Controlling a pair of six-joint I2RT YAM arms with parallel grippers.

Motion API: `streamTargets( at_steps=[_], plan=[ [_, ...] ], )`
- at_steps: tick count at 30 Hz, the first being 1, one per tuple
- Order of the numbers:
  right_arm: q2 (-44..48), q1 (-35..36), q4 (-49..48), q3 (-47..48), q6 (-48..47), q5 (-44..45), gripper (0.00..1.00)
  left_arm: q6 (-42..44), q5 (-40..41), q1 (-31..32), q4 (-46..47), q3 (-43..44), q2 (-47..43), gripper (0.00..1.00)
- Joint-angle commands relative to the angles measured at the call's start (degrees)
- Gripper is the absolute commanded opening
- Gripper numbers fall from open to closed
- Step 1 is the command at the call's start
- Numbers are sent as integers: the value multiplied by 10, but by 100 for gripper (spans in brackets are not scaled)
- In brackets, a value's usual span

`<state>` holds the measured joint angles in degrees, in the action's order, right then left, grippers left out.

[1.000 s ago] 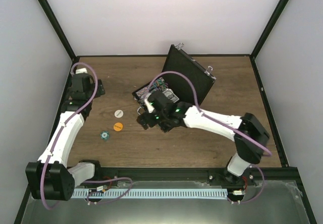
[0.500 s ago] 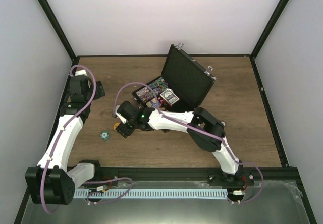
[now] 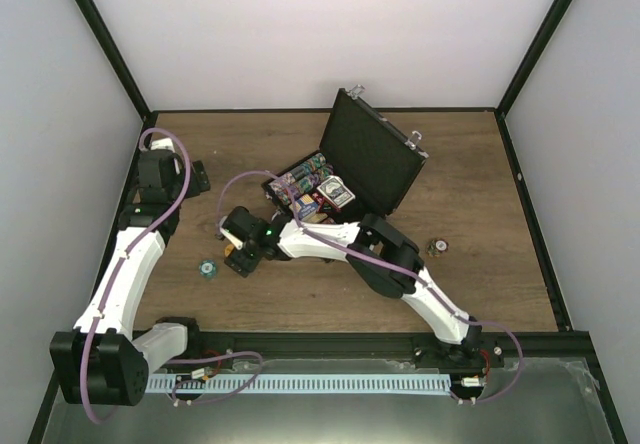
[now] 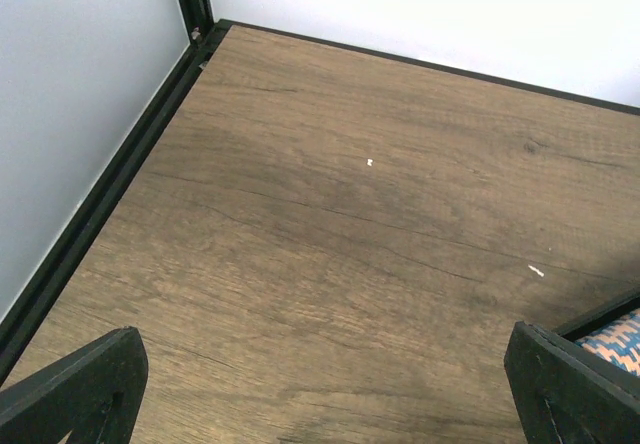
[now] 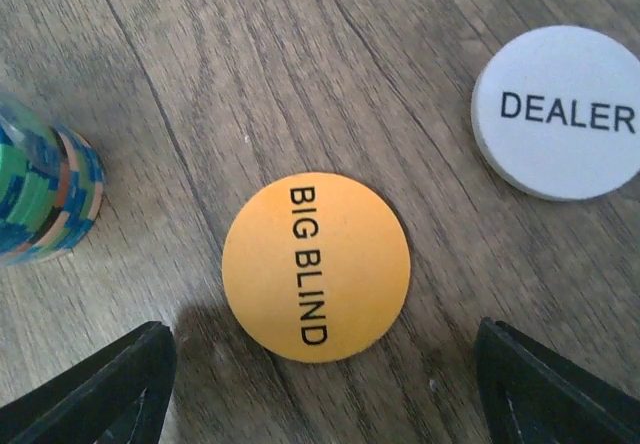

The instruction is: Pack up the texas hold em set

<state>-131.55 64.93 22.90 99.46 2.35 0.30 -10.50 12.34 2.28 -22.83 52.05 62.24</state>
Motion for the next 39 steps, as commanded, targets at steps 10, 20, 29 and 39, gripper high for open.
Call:
streamTargets(
  at_steps=[10, 20, 29, 39],
  plan=[
    [-52, 9, 31, 61, -32, 7, 76, -5, -7, -2, 9, -3, -5, 100],
    [-55, 10, 42, 64, -28, 23, 61, -5, -8, -2, 8, -3, -2, 100],
    [-4, 11, 35, 6, 4, 29, 51, -5, -8, -2, 8, -4, -1, 100],
    [122, 11, 0, -152, 58, 43, 49, -5, -13, -2, 8, -5, 1, 100]
  ],
)
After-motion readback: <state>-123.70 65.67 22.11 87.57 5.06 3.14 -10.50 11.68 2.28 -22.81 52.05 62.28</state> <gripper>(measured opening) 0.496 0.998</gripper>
